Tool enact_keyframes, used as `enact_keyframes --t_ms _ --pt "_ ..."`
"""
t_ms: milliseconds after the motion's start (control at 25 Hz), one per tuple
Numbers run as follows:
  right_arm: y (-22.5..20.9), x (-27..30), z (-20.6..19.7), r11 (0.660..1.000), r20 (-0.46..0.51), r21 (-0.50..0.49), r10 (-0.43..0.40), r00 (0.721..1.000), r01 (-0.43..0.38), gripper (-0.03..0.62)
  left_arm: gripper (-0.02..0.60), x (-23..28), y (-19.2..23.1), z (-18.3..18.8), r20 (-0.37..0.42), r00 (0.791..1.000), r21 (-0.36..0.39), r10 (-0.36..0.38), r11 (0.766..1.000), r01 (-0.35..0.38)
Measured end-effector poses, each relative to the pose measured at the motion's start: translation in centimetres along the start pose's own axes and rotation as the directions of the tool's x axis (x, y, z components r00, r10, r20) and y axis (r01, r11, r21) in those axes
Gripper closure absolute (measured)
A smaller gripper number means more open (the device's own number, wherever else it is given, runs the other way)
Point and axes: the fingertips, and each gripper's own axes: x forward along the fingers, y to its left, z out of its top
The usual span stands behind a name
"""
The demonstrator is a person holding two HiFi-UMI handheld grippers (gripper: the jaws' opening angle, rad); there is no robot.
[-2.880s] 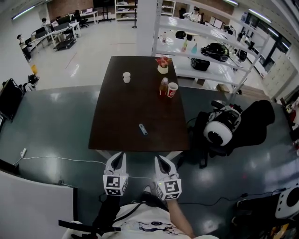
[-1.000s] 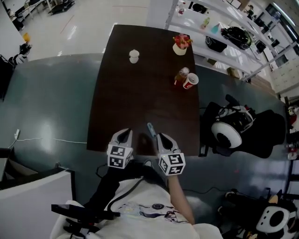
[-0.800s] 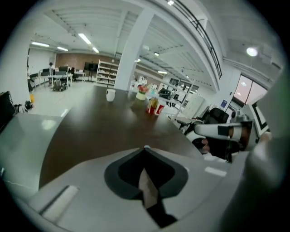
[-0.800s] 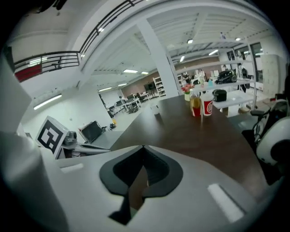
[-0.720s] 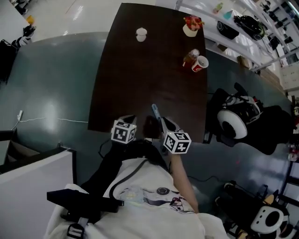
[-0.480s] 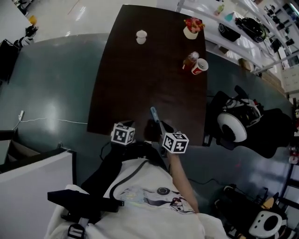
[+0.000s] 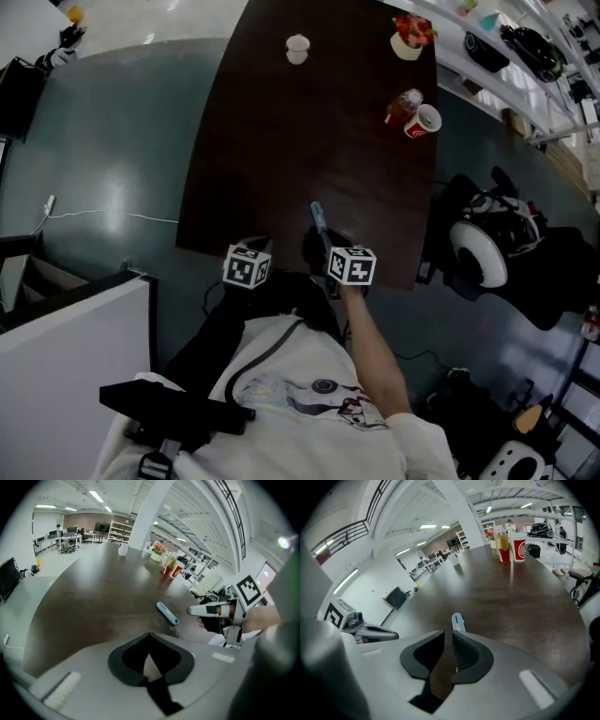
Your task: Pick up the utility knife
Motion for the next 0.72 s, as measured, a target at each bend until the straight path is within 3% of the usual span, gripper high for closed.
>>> enact_keyframes --t_ms 240,720 --pt "-3.1 3.2 0.0 0.997 -0.066 -0.033 -0.072 0.995 0.070 0.533 0.583 0.0 0.0 0.4 0.000 1.000 -0.013 -0.005 1.000 0.005" --pt "-2.5 5.3 -1.0 0.997 -0.154 -0.069 -0.036 0.987 0.025 0.459 0.583 0.2 -0.2 -0.5 -0.024 0.999 -0.036 -0.028 0.999 0.027"
